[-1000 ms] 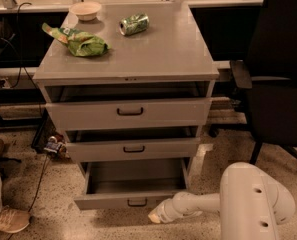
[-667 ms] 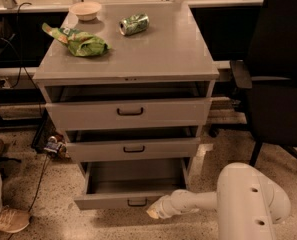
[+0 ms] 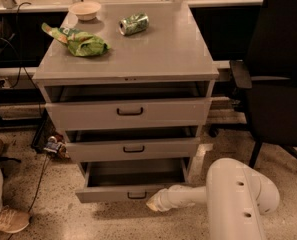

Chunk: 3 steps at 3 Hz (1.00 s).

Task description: Close bottom drawer

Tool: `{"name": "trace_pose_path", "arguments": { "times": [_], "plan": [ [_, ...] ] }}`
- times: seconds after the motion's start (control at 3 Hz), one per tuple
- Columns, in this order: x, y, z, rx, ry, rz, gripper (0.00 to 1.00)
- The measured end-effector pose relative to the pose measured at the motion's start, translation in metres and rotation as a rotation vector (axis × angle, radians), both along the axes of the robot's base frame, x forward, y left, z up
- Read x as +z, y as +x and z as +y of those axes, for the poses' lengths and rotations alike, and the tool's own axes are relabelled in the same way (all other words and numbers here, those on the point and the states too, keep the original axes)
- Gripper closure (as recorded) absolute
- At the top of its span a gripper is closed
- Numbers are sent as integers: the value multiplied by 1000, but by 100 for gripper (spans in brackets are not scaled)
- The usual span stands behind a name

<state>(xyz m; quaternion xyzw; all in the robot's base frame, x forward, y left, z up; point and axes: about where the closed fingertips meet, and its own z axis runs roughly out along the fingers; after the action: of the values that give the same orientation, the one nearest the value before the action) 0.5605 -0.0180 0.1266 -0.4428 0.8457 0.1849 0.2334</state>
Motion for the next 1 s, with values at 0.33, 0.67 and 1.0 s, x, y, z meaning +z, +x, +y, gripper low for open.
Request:
{"name": "trace_pose_path", "arguments": {
  "times": [0.33,0.67,1.0],
  "plan": [
    [3,40,-18,-4,-35,-70,100],
    [3,39,-18,-4,-35,-70,100],
    [17,90,-57,-38,-97,-169,100]
  ]
}}
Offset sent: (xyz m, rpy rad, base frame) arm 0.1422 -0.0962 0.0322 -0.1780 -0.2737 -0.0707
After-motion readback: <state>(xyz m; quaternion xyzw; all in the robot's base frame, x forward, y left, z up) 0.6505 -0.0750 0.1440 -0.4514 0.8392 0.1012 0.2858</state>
